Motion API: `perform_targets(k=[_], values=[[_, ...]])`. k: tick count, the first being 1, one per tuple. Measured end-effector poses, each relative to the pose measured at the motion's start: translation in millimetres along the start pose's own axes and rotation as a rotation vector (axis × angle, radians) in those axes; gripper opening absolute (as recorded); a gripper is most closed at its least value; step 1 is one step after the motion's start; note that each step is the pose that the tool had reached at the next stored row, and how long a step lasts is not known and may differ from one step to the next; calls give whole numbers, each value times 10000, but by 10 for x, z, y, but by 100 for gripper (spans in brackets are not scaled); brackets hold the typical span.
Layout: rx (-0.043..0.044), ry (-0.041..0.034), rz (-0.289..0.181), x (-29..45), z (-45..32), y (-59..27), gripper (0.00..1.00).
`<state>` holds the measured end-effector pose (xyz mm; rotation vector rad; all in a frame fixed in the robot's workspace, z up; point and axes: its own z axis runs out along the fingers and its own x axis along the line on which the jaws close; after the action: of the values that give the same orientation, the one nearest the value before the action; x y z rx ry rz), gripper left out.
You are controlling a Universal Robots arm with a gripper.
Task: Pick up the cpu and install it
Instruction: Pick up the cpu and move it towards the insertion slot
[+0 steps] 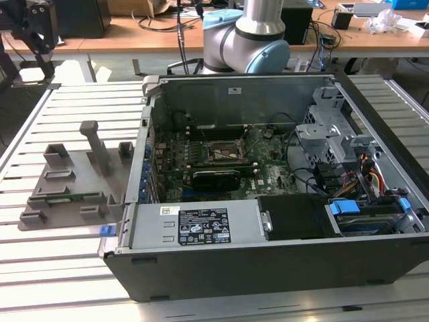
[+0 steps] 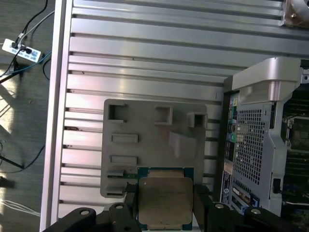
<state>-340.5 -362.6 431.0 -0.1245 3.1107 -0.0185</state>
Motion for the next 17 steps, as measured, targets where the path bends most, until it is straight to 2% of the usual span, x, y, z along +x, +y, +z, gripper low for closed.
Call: perform_targets(k=[8,9,13,17], values=[[0,0,0,-194,6,-13,55],[0,-1,1,-267,8,-17,55],[0,0,0,-364,11,-23,55],[-1,-2,0,-500,15,-30,55]])
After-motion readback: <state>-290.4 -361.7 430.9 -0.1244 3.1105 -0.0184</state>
